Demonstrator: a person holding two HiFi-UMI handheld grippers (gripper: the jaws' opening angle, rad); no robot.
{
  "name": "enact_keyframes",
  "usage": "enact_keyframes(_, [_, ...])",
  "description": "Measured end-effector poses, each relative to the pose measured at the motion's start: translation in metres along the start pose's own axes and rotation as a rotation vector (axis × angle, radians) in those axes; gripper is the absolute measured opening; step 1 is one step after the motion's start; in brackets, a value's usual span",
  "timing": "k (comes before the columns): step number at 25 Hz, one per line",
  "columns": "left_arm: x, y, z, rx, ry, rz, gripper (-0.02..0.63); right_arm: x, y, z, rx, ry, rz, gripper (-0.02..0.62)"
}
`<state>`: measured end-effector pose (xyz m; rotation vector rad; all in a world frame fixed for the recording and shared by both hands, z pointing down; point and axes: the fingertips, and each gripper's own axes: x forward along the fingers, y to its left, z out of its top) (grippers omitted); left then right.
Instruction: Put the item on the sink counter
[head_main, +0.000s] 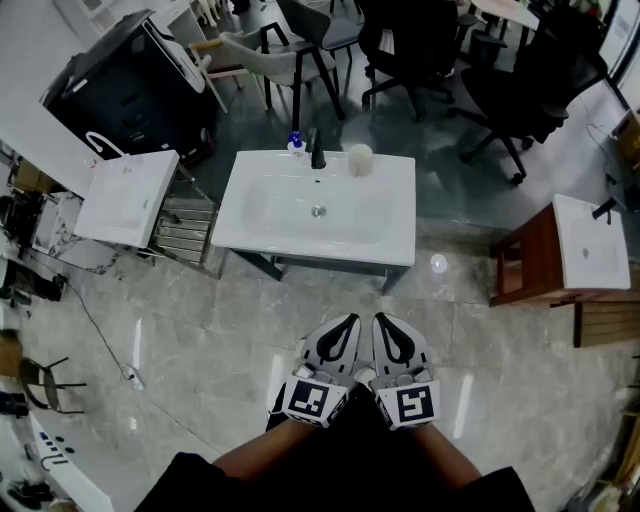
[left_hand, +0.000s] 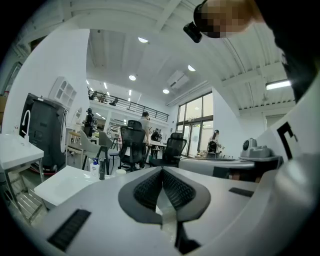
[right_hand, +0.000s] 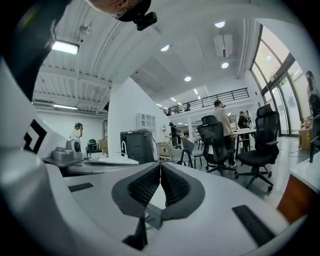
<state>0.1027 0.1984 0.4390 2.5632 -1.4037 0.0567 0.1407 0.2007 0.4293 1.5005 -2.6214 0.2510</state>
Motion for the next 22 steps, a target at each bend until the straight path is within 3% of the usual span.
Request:
enact_keyframes(5, [-0.001,0.006,0.009,-0.006,-0.019,-0.012,0.015,0.0,-0.004,0.004,-0.003,0.006,-0.096,0.033])
enact_keyframes(8, [-0.001,0.016,0.016,-0.014,-0.026,-0.018,0.015,0.008,0.004,0.005,-0.046,0.019,-0.116,0.032])
enact_keyframes(14, [-0.004,0.04,0.035,0.009,-0.029,-0.048,0.015,0.03,0.026,0.021,-0.045,0.017,-0.151,0.032])
enact_keyframes(22, [0.0,0.061,0.05,-0.019,-0.039,-0.081,0.015,0.053,0.034,0.039,-0.028,0.014,-0.204,0.031])
